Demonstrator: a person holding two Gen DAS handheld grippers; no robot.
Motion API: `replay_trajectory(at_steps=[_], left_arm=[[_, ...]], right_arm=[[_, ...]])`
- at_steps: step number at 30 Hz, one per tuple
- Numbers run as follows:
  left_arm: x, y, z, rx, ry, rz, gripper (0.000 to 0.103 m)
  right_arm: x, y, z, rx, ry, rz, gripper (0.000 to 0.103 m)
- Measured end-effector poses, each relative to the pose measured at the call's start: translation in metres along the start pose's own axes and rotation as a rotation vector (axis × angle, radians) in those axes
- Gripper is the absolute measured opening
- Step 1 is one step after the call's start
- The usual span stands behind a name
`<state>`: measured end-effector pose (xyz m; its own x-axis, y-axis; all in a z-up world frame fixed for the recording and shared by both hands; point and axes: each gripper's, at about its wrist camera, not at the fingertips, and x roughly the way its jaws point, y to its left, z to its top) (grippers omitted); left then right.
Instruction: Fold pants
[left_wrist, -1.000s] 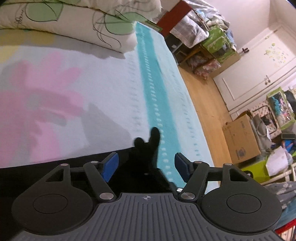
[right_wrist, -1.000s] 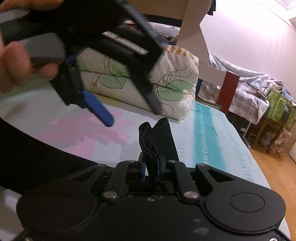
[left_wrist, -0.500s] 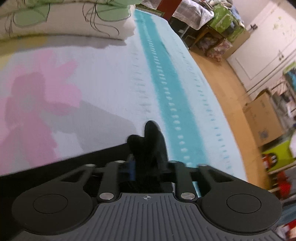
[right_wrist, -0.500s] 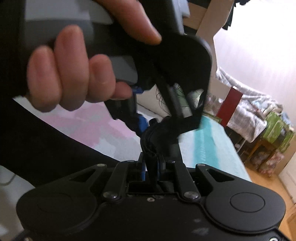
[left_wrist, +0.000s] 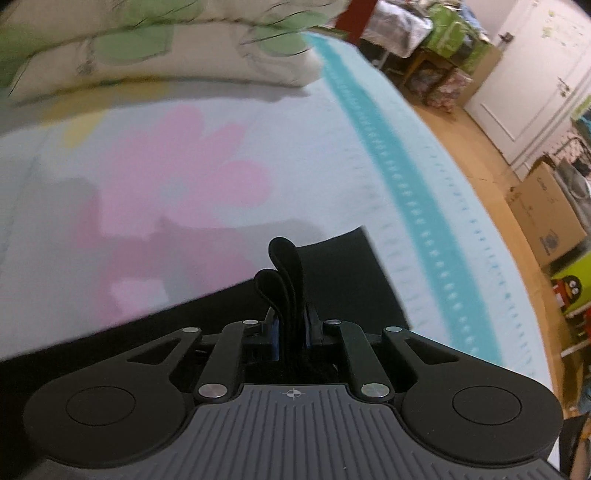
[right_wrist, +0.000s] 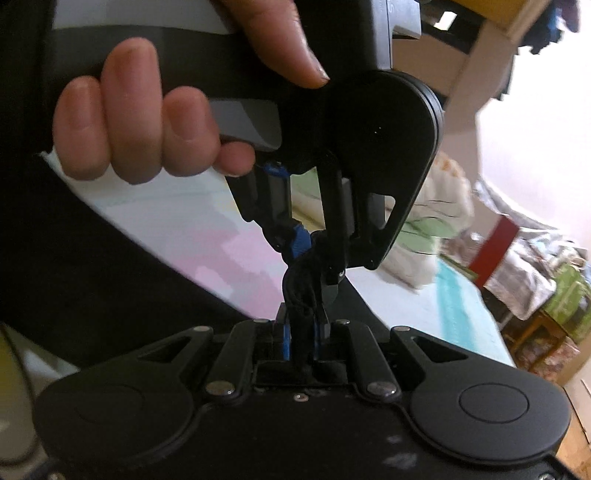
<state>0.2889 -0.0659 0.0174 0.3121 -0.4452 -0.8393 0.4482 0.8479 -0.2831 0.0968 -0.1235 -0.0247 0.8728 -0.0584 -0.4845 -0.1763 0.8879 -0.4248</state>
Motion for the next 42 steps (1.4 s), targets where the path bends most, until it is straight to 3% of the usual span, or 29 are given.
replay_trajectory(at_steps=[12,16,23,27,29,35,41,42], left_arm=[[0.026,0.083,-0.041,-0.118,0.056,-0.053,0.011],[0.033,0.086,-0.043,-0.146,0.044,-0.089,0.011],[0.047,0.069,-0.037,-0.108,0.042,-0.127,0.011],[0.051,0.072,-0.039,-0.107,0.06,-0.122,0.012],[0.051,0.077,-0.041,-0.123,0.06,-0.13,0.012],[0.045,0.083,-0.044,-0.135,0.056,-0.135,0.012],[0.039,0.08,-0.048,-0.035,0.031,-0.102,0.012],[0.039,0.081,-0.049,-0.022,0.027,-0.099,0.012]], right_arm=[[0.023,0.085,-0.006,-0.155,0.078,0.101,0.012],[0.029,0.077,-0.013,-0.205,0.091,0.081,0.011],[0.033,0.072,-0.017,-0.198,0.136,0.017,0.011],[0.026,0.077,-0.012,-0.184,0.151,0.048,0.013],[0.033,0.066,-0.01,-0.19,0.135,0.078,0.019],[0.012,0.034,-0.008,-0.164,0.099,0.194,0.022],[0.01,-0.044,-0.002,0.045,0.098,0.198,0.02],[0.013,-0.058,-0.001,0.102,0.106,0.191,0.015]])
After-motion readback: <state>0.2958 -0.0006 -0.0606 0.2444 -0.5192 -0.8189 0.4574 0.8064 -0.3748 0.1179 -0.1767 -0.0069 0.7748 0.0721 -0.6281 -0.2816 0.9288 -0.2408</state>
